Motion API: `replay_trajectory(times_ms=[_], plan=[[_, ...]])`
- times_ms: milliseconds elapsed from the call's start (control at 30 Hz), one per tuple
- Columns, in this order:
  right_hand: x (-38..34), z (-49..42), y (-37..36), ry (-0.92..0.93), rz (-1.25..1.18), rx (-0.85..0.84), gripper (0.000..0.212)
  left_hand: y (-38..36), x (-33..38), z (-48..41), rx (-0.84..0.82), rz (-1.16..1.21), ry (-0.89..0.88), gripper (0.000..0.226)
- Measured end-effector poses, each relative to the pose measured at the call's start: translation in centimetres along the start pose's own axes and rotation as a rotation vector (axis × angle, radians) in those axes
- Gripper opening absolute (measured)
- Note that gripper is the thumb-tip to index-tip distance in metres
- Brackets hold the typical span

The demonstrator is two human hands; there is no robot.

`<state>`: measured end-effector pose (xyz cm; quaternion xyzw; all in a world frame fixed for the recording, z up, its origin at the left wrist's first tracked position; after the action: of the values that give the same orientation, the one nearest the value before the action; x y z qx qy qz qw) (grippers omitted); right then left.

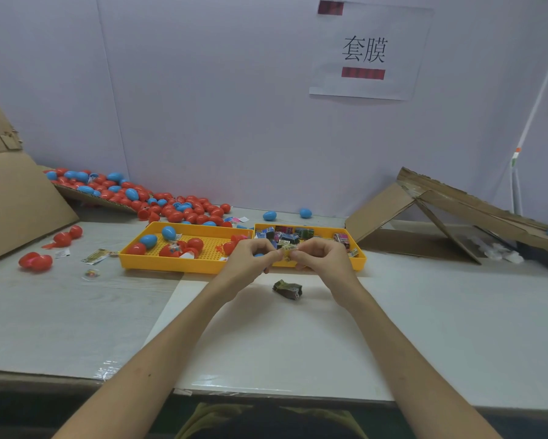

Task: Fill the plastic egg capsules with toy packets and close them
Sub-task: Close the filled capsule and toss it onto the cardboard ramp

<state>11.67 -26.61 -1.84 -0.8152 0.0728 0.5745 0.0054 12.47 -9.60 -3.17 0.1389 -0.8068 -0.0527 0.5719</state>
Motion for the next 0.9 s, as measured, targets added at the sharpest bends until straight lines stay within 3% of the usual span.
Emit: replay_trajectory(times_ms=[300,633,833,900], plan=[[0.0,0.2,-0.3,-0.015,0.01,-0.012,0.004,0.7,0.3,0.1,0.115,-0.08,-0.025,0.024],[-0.2,0.4,-0.7,-0.052,-0.112,-0.093,0.013,-0.6,-0.4,0.9,-0.135,0.099,0.235,0.024],[-0.3,0.3,-0.4,-0.03,-0.119,-0.051,0.009,-0.7,-0.3,1.0,-0.165,0.116,0.25,0.022],[-0.3,0.3,-0.6,-0.038,-0.128,-0.065,0.017,-0.8,-0.4,1.1,-0.169,0.118,0.257,0.024]])
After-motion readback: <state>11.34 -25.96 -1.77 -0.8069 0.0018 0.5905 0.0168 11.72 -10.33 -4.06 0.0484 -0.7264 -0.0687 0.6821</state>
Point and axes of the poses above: each hand's wrist, its own z-axis away from the middle knuckle, its own y-axis out of the back of the hand, x = y × z, the point moved 7 cm from there along -z, towards the middle knuckle, and after that the axes turned 12 degrees about x, right-handed, at the moved point
